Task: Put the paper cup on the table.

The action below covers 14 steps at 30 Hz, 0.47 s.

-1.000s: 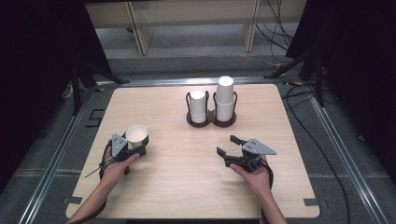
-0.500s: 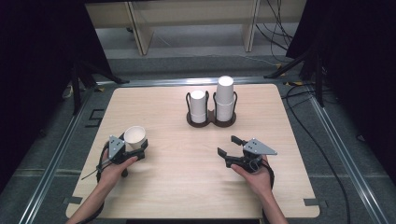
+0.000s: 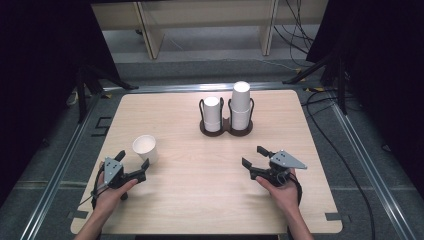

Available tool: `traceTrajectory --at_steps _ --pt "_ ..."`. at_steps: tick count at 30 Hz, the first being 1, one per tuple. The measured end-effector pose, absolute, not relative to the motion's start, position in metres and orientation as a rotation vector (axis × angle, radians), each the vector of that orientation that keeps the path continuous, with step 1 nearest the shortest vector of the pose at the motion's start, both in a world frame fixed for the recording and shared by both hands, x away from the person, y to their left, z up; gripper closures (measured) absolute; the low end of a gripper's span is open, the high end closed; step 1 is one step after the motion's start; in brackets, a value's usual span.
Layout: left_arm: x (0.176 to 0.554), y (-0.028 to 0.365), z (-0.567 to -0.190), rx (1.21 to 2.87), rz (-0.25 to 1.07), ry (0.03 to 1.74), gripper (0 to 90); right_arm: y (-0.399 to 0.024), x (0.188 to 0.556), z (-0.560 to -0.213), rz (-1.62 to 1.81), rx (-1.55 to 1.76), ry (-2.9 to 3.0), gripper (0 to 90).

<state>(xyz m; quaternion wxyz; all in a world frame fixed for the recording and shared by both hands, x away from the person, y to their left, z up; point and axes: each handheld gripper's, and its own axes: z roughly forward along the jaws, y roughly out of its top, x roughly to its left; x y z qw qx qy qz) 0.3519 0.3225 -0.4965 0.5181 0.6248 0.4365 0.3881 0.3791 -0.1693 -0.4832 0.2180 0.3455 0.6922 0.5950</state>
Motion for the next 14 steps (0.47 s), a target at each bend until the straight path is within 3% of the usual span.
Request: traceTrajectory --at_steps 14 --pt "0.3429 0.3210 -0.4991 1.475 0.965 1.071 4.1 -0.1716 0.3766 -0.4890 1.654 0.959 1.891 23.1"
